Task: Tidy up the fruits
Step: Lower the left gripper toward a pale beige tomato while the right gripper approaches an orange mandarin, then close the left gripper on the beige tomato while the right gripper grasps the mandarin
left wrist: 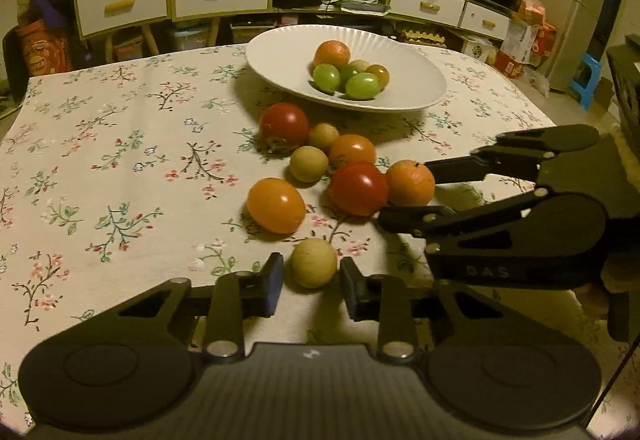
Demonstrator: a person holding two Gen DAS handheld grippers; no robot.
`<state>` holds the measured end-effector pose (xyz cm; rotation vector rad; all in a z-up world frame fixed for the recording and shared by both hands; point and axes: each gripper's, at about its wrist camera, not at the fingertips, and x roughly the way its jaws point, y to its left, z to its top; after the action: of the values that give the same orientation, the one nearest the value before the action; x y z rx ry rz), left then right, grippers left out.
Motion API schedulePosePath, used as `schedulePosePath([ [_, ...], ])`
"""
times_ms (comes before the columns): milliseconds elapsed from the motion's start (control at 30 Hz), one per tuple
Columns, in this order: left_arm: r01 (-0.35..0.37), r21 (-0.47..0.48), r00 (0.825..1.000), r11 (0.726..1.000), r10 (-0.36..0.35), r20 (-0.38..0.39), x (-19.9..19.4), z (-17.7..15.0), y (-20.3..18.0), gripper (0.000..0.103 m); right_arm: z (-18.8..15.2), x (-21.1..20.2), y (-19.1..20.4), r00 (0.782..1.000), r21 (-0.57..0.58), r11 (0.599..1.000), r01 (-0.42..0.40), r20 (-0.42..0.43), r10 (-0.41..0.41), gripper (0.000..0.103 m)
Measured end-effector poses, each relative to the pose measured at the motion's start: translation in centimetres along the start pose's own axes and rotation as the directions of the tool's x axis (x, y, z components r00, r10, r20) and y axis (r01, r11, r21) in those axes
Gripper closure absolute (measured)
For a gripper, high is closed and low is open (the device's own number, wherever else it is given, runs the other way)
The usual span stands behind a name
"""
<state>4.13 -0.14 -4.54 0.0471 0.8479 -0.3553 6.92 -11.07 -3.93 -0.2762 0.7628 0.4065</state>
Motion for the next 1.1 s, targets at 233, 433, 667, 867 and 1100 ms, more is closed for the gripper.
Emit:
schedulePosePath([
  [233,0.011,-0.006,1.0,1.0,-0.011,-0.004,-0.05,-0.02,-0.13,0.084,0.16,0.06,0.38,1.0,-0.019,1.0,-0.018,0.002,0.019,0.067],
  [433,0.014,-0.014,1.0,1.0,-0.014,-0.005,-0.01,0.03,-0.16,0.084,0.14,0.04,0.51,1.0,-0.035,0.999,-0.017,0.003,0.017,0.07],
  [667,0.022,-0.023,1.0,0.999,-0.023,-0.008,-0.1,0.07,-0.03,0.084,0.23,-0.01,0.27,0.999,-0.004,0.999,-0.032,-0.013,0.032,0.07],
  [867,0.038,-0.043,0.999,0.998,-0.039,-0.012,-0.3,0.03,0.13,0.084,0.21,-0.21,0.44,0.999,0.01,0.999,-0.043,-0.028,0.043,0.07],
  [1100,0.053,-0.059,0.998,0.997,-0.054,-0.015,-0.52,0.04,0.13,0.084,0.13,-0.49,0.73,0.997,0.03,0.998,-0.06,-0.047,0.062,0.071],
])
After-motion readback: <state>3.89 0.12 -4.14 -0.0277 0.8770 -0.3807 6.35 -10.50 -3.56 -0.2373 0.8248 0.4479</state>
